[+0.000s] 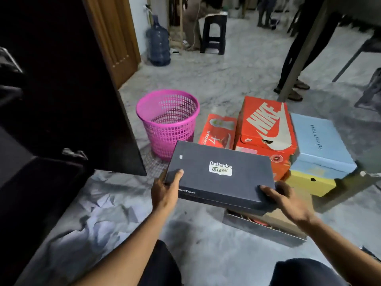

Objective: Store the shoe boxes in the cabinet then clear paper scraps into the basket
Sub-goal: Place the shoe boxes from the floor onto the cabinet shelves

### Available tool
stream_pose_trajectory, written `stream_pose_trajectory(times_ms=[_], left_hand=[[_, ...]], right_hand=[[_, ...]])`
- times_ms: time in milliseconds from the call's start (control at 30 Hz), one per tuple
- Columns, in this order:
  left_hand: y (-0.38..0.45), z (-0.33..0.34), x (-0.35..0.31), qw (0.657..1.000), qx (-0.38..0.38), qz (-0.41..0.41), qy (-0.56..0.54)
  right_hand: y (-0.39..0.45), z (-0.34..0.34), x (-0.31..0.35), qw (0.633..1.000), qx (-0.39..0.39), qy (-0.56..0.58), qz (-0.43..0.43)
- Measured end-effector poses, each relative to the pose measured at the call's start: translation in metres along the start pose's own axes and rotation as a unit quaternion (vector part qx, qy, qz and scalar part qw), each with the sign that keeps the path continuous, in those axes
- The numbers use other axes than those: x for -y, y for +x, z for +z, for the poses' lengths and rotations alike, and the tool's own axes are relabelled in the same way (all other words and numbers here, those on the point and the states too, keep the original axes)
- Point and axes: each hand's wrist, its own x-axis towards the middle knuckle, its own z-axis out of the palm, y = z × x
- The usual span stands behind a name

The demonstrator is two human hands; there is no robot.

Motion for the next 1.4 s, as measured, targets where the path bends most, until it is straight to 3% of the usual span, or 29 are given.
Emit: stream_pose_trajectory(times_ms=[267,400,600,767,967,1100,1267,1400], left_hand=[[0.013,-0.15,0.044,0.977,-0.182,-0.084,-0.067],[0.023,-0.2,0.093,0.963,-0.236,-0.108,-0.067],[0.023,-0.271,0.151,0.912,-0.368,-0.153,-0.095],[0.02,-0.31,0.174,0.864,-0.45,-0.184,-0.128],[0.024,-0.356,0.194,0.819,-0.51,-0.17,-0.202],[0.037,-0.387,0.21,0.801,-0.505,-0.179,-0.265],[0.051,-0.425,0.245,0.746,-0.531,-0.204,-0.346],[0.067,-0.437,0.304,0.704,-0.586,-0.212,-0.34]], right_hand=[[0.009,0.13,0.082,0.972,0.219,-0.029,-0.079],[0.028,0.202,0.084,0.949,0.277,-0.098,-0.115],[0.02,0.311,0.128,0.921,0.338,-0.138,-0.136],[0.027,0.395,0.181,0.886,0.431,-0.065,-0.156],[0.023,0.518,0.227,0.868,0.461,-0.044,-0.178],[0.015,0.583,0.248,0.863,0.479,-0.003,-0.158],[-0.003,0.658,0.247,0.851,0.506,0.025,-0.138],[-0.011,0.699,0.229,0.833,0.527,0.01,-0.165]])
